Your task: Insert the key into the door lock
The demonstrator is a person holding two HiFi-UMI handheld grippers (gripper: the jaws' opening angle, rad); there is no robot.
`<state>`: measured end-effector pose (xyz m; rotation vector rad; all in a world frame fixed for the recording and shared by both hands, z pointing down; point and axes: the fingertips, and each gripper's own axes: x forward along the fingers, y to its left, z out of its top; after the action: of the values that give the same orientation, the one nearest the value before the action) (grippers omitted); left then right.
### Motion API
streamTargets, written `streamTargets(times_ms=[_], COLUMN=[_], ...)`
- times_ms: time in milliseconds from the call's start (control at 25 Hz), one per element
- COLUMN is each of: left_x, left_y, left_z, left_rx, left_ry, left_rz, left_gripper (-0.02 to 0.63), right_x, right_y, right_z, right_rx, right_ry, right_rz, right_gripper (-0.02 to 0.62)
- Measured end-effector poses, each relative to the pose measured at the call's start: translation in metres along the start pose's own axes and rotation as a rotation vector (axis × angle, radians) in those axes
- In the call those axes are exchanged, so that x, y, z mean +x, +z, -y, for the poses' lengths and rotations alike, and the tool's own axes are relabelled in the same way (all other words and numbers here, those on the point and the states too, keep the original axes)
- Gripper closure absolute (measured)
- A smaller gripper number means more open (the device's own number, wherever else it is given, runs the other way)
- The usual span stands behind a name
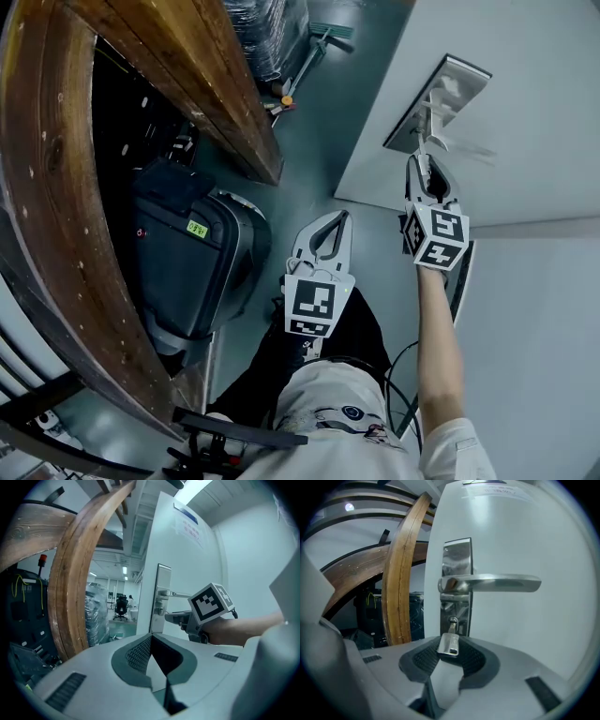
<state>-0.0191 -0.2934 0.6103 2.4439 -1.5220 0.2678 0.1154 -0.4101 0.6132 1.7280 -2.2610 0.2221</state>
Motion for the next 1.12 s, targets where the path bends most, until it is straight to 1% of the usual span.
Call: streamTargets(times_ms=[160, 280, 400, 480, 560, 640, 680, 760, 880, 960, 1000, 1040, 1080, 1120], left_x=[0.002, 0.002, 0.001, 0.000, -0.001, -0.003, -0.005, -0.011, -0.025, -0.034, -0.039, -0.044, -0.050, -0.059], left_y=[0.002, 0.003, 0.005, 0.007, 0.008, 0.009, 0.009, 0.015, 0.042, 0.071, 0.089, 0.107, 0.125, 0.140], left_z=[-0.001, -0.003, -0.006, -0.009, -0.014, -0.019, -0.020, -0.020, -0.013, -0.007, -0.004, -0.001, 0.003, 0.006], left_rx=[-0.002, -0.005, -0.008, -0.008, -0.006, -0.005, -0.006, -0.009, -0.010, -0.003, 0.005, 0.013, 0.021, 0.026], left_ry=[-0.003, -0.001, 0.002, 0.008, 0.017, 0.025, 0.028, 0.029, 0.020, 0.007, -0.001, -0.010, -0.017, -0.020], left_rz=[-0.004, -0.008, -0.011, -0.011, -0.011, -0.016, -0.022, -0.031, -0.025, -0.003, 0.013, 0.030, 0.045, 0.057], left_gripper=[0.601, 0.601, 0.601, 0.601, 0.601, 0.601, 0.601, 0.601, 0.601, 0.601, 0.601, 0.601, 0.601, 0.601], right_x=[0.003, 0.005, 0.015, 0.024, 0.030, 0.033, 0.031, 0.013, -0.047, -0.095, -0.117, -0.138, -0.159, -0.180], right_y=[0.000, 0.004, 0.010, 0.012, 0.014, 0.015, 0.016, 0.016, 0.025, 0.048, 0.064, 0.082, 0.099, 0.114], right_z=[0.000, -0.003, -0.003, 0.000, 0.003, 0.002, 0.000, -0.008, -0.027, -0.039, -0.042, -0.044, -0.045, -0.045], right_rx=[0.003, 0.031, 0.087, 0.106, 0.104, 0.070, 0.053, 0.053, 0.078, 0.086, 0.082, 0.072, 0.056, 0.040], right_ry=[-0.021, -0.088, -0.156, -0.189, -0.206, -0.191, -0.169, -0.115, -0.017, 0.028, 0.036, 0.038, 0.037, 0.041], right_rz=[-0.025, -0.050, -0.064, -0.062, -0.041, -0.013, -0.003, 0.014, 0.037, 0.067, 0.088, 0.107, 0.124, 0.136], right_gripper=[0.476, 0.476, 0.476, 0.476, 0.476, 0.476, 0.475, 0.474, 0.460, 0.461, 0.462, 0.498, 0.589, 0.589])
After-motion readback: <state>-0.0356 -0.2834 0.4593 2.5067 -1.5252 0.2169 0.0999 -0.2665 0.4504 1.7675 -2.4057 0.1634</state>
